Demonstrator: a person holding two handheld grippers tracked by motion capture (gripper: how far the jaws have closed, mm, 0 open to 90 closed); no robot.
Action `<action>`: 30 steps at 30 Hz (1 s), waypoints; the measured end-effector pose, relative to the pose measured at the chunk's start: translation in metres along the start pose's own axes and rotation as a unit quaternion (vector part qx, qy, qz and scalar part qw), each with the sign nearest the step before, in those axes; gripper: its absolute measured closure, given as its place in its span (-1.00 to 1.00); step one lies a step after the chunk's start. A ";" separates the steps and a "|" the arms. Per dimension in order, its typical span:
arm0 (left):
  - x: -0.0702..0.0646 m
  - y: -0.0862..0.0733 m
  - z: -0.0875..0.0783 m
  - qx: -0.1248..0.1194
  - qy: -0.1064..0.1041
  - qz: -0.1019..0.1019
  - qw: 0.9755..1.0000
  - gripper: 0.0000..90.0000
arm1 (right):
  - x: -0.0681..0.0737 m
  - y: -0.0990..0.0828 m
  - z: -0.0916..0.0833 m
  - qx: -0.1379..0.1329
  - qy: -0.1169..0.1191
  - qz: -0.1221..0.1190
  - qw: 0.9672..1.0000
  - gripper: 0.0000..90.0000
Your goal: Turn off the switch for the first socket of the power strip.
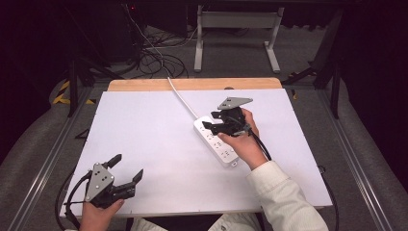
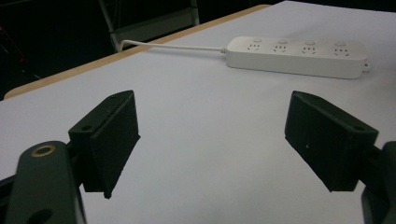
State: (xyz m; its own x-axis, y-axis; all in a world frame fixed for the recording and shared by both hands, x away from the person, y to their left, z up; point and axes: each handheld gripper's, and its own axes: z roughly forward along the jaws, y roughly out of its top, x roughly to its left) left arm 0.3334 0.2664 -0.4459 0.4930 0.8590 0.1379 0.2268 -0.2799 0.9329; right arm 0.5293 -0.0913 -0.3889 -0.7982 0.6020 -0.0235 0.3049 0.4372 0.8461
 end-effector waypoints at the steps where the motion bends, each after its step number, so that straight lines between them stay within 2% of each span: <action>1: 0.000 0.000 0.000 0.000 0.000 0.000 1.000 -0.60 | 0.001 -0.001 -0.004 -0.003 0.000 0.000 1.000 -0.06; 9: 0.000 0.000 0.000 0.000 -0.001 -0.002 1.000 -0.60 | 0.004 -0.011 -0.033 -0.026 0.009 0.018 0.999 -0.28; 15: 0.000 0.000 0.000 -0.004 -0.005 -0.004 1.000 -0.61 | 0.007 -0.022 -0.056 -0.034 0.016 0.017 0.999 -0.37; 16: -0.001 0.000 0.000 -0.005 -0.005 -0.005 1.000 -0.61 | 0.008 -0.024 -0.060 -0.034 0.019 0.015 0.999 -0.40; 18: -0.001 0.000 -0.001 -0.007 -0.005 -0.006 1.000 -0.61 | 0.010 -0.030 -0.066 -0.026 0.022 -0.007 0.999 -0.42; 20: 0.000 0.000 -0.001 -0.006 -0.005 -0.005 1.000 -0.61 | 0.012 -0.035 -0.073 -0.025 0.024 -0.013 0.999 -0.43; 26: -0.001 0.000 -0.001 -0.006 -0.005 -0.003 1.000 -0.61 | 0.012 -0.055 -0.091 -0.036 0.036 0.002 0.999 -0.49; 30: -0.002 0.001 -0.001 -0.006 -0.008 0.000 1.000 -0.62 | 0.013 -0.072 -0.100 -0.032 0.039 0.008 0.999 -0.51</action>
State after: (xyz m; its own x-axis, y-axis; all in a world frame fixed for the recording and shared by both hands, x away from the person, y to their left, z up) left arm 0.3315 0.2654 -0.4451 0.5064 0.8520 0.1328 0.2159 -0.2744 0.9371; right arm 0.4450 -0.1816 -0.3972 -0.8325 0.5531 0.0305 0.2860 0.3821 0.8788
